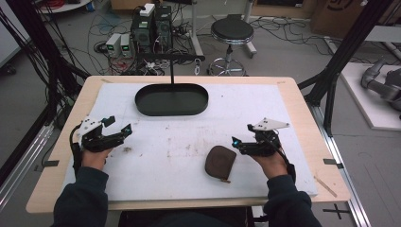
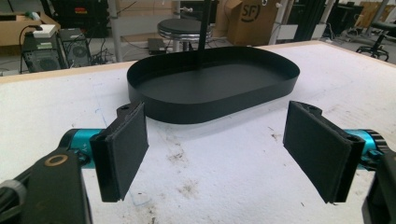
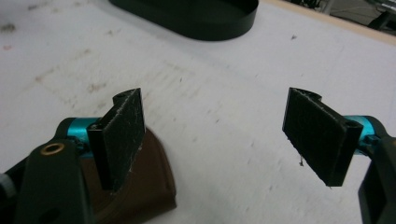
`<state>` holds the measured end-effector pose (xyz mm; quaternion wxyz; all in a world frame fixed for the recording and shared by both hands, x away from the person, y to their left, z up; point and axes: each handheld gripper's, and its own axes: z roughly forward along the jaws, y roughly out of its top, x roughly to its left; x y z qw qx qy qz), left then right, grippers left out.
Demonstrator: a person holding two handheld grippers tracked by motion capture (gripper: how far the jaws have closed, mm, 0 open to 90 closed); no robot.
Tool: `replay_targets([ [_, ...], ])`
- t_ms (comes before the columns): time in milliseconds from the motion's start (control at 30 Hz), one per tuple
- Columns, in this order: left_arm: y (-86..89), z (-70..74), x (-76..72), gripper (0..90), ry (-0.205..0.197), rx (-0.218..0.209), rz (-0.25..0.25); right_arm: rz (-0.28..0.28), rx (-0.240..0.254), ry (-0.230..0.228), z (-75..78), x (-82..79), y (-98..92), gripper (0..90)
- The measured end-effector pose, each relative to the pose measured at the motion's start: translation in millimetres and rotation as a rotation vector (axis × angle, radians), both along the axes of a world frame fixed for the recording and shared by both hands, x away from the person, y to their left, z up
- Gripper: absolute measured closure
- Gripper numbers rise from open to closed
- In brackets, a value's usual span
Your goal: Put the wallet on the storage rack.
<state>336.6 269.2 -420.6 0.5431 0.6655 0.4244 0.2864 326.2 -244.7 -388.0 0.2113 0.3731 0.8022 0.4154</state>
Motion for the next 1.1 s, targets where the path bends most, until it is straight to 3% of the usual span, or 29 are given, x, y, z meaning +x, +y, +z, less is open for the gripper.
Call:
replay_targets([
  [267, -4.2, 1.2, -3.3, 22.0, -0.002, 0.02, -0.004, 0.051, -0.049, 0.06, -21.7, -9.0, 18.2, 21.4],
  [467, -6.7, 1.4, -3.9, 22.1, -0.002, 0.023, -0.006, 0.107, -0.149, 0.104, -35.5, -13.9, 31.8, 21.4],
  [600, -6.6, 1.0, -3.7, 22.1, -0.002, 0.032, -0.007, 0.106, -0.137, 0.133, -37.1, -10.6, 29.1, 21.4],
  [867, -4.2, 0.9, -5.2, 22.1, -0.002, 0.025, 0.003, 0.078, -0.197, 0.105, -33.3, 1.8, 17.9, 21.5],
  [1100, -4.1, 0.5, -4.6, 22.1, 0.001, 0.03, -0.001, 0.093, -0.24, 0.09, -31.1, 25.3, 6.2, 21.9],
])
